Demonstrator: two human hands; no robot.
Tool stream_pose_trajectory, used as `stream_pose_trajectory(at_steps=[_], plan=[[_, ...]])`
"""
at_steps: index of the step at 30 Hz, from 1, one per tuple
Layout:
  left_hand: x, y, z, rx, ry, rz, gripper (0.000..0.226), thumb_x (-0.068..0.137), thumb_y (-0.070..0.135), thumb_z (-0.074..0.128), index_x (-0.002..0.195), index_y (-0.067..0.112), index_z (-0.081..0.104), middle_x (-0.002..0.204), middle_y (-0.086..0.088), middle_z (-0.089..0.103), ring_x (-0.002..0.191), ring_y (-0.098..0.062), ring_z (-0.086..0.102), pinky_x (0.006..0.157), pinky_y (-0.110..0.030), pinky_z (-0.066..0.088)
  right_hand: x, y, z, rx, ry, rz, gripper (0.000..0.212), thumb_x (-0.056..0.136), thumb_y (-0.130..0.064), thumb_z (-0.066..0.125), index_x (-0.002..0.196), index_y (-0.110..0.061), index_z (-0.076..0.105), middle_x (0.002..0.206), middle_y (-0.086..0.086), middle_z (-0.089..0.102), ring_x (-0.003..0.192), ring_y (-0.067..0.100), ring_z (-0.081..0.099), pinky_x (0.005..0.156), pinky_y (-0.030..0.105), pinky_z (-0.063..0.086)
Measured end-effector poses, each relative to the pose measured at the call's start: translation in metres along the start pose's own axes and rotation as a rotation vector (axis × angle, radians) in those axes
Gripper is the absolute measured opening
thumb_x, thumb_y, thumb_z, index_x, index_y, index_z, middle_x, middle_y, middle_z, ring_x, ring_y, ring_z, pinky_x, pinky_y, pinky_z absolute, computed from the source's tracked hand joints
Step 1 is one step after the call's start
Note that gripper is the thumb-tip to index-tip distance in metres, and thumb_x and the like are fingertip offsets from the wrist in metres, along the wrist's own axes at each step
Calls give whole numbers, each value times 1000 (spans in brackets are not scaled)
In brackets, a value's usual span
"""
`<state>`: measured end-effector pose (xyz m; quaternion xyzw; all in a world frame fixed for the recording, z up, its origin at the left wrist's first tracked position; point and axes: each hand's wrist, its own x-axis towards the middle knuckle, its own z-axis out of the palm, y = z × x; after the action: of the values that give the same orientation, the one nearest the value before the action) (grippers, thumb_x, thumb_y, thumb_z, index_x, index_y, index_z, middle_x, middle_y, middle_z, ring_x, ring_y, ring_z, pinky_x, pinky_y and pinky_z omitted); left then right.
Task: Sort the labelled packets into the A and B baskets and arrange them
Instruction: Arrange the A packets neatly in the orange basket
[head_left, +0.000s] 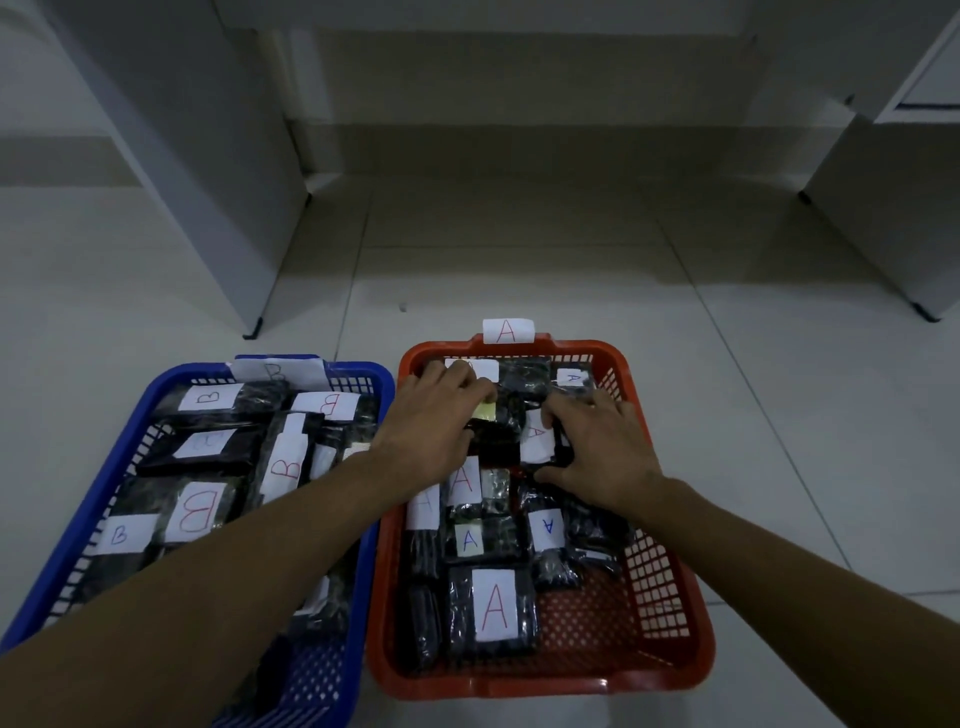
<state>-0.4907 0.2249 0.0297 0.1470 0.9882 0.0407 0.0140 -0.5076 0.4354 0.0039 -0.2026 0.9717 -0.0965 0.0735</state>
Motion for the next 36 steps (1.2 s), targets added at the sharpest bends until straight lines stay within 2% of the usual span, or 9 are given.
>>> stream_pose_trajectory(at_steps=[7, 12, 16, 21, 27, 29, 32, 34, 36], plan=[[-23, 27, -1, 35, 66, 206, 49, 85, 60, 55, 117, 25, 40, 125, 2, 40, 114, -17, 33, 95, -35, 29, -53, -7, -19, -159, -23, 38, 101, 58, -86, 64, 137, -31, 32, 142, -3, 34, 129, 21, 32, 106, 43, 31], [-33, 61, 17, 105, -178, 149, 90, 66, 84, 55, 122, 15, 40, 125, -3, 42, 112, -21, 32, 96, -40, 27, -75, 7, -8, -192, -9, -49, 85, 69, -57, 76, 139, -31, 37, 148, -8, 37, 127, 20, 38, 98, 41, 33], [-33, 90, 31, 144, -307, 2, 105, 57, 85, 62, 127, 11, 40, 123, -5, 43, 114, -24, 33, 100, -41, 26, -82, 16, -1, -198, 3, -67, 82, 63, -42, 86, 133, -30, 46, 147, -7, 45, 123, 22, 48, 93, 43, 39], [-29, 96, 44, 227, -322, -56, 94, 69, 70, 67, 132, 8, 35, 127, -8, 42, 120, -26, 32, 104, -41, 25, -87, 21, 4, -166, 45, -71, 87, 58, -54, 83, 133, -28, 48, 144, -4, 48, 119, 24, 47, 88, 44, 43], [-32, 83, 39, -26, -325, -64, 81, 69, 68, 68, 123, 15, 39, 124, -3, 42, 119, -24, 33, 98, -40, 28, -83, 21, -5, -24, 119, -100, 71, 75, -70, 54, 134, -30, 50, 143, -9, 47, 120, 17, 42, 89, 35, 33], [-32, 73, 24, -196, -234, -83, 62, 72, 69, 64, 105, 22, 41, 109, 3, 44, 107, -20, 37, 89, -38, 34, -77, 19, -7, 52, 203, -53, 64, 80, -67, 49, 133, -30, 49, 140, -9, 47, 120, 15, 40, 90, 34, 33], [-35, 48, 4, -313, 67, -148, 37, 80, 54, 63, 94, 26, 44, 98, 8, 48, 98, -16, 42, 81, -35, 39, -68, 18, -3, 203, 287, 176, 59, 91, -56, 49, 141, -27, 39, 149, -2, 38, 130, 22, 35, 101, 46, 34], [-36, 26, -2, -247, 217, -210, 34, 82, 45, 65, 103, 24, 48, 107, 5, 49, 104, -17, 42, 86, -36, 40, -61, 18, 3, 292, 214, 302, 63, 96, -51, 49, 149, -24, 29, 155, 3, 32, 136, 27, 32, 106, 52, 32], [-33, 9, -1, -121, 198, -246, 45, 84, 42, 62, 120, 21, 47, 123, 0, 44, 116, -21, 39, 95, -37, 38, -55, 15, 11, 344, 174, 338, 68, 96, -53, 47, 152, -22, 23, 155, 5, 32, 134, 30, 35, 106, 55, 34]])
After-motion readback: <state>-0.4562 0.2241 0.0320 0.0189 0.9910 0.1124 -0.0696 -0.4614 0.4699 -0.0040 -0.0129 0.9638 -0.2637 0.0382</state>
